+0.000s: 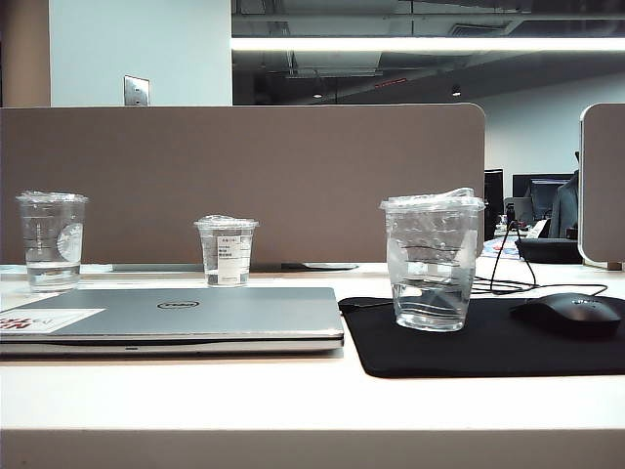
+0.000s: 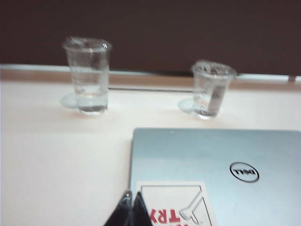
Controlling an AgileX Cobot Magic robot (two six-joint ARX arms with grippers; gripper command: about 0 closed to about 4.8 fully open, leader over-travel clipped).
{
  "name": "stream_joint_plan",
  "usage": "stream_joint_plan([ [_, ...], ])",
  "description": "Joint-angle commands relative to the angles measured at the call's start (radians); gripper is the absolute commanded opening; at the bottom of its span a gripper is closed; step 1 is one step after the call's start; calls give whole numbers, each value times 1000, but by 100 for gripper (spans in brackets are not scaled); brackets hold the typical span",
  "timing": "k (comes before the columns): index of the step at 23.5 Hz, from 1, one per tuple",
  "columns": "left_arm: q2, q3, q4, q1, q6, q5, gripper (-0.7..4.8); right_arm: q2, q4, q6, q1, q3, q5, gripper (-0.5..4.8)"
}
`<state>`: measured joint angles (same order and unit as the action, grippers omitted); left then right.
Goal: Pick up the coffee cup on the right and place it on the right side of the laptop.
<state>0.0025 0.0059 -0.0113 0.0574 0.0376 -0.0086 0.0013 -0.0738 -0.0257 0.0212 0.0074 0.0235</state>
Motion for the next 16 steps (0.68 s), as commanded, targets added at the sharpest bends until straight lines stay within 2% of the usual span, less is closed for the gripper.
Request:
stream_joint_plan([
  [1,0,0,-3,0,-5,-3,-6,-2,17,3,0,-4,0,-5],
  [16,0,0,-3,0,-3,-14,-5,-2,17,3,0,-4,0,-5],
])
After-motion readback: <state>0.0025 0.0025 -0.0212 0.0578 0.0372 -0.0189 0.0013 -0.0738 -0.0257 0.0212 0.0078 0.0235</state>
